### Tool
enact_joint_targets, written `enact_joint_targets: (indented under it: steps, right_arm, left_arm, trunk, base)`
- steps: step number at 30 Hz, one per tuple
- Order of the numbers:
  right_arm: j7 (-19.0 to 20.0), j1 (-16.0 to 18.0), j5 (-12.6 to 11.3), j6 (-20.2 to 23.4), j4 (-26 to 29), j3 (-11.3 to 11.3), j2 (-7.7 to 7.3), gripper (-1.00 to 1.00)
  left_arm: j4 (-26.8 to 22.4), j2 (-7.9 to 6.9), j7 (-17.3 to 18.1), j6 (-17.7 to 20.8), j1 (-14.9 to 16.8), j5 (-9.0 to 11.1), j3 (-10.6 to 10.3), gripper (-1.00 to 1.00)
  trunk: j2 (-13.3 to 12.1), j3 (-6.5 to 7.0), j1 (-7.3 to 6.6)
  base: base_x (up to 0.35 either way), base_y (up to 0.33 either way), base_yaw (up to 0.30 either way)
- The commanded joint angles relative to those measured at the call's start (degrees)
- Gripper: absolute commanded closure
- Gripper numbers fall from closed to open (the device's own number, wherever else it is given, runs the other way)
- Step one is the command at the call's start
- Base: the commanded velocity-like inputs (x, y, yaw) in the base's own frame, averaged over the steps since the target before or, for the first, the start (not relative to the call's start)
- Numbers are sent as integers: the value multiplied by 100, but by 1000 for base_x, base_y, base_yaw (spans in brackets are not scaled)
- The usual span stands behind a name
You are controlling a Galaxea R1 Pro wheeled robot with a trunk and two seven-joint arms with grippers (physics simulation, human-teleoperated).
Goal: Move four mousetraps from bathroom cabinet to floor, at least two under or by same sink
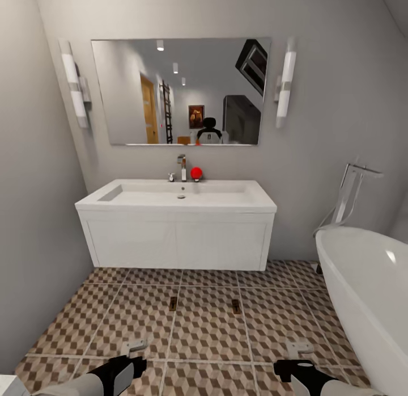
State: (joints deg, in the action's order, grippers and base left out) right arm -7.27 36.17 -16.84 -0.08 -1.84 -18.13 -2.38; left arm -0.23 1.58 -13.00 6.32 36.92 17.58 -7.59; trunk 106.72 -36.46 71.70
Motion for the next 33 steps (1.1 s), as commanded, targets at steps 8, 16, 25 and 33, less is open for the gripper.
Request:
enact_joint_targets:
  steps: [8, 16, 25, 33]
  right_arm:
    - [-11, -300, -43, -20, -9, -50, 7, -100]
    - [-11, -691, -39, -78, -9, -50, 42, -100]
    - [-11, -979, -38, -83, -9, -57, 82, -100]
    - [-18, -1144, -38, -31, -9, -58, 132, -100]
  left_arm:
    - [-3, -24, -19, -89, -209, 86, -50, -100]
    - [-3, -28, -18, -265, -494, 98, -50, -100]
    - [-3, -34, -13, -328, -822, 93, -50, -100]
    - [-3, -79, -10, -368, -1013, 96, -50, -100]
  trunk:
    - [-319, 139, -177]
    - [-640, 282, -353]
    - [-1001, 444, -550]
    - [-1322, 587, -726]
  base:
    - [0, 0, 0]
    - [0, 0, 0]
    - [0, 0, 0]
    - [0, 0, 0]
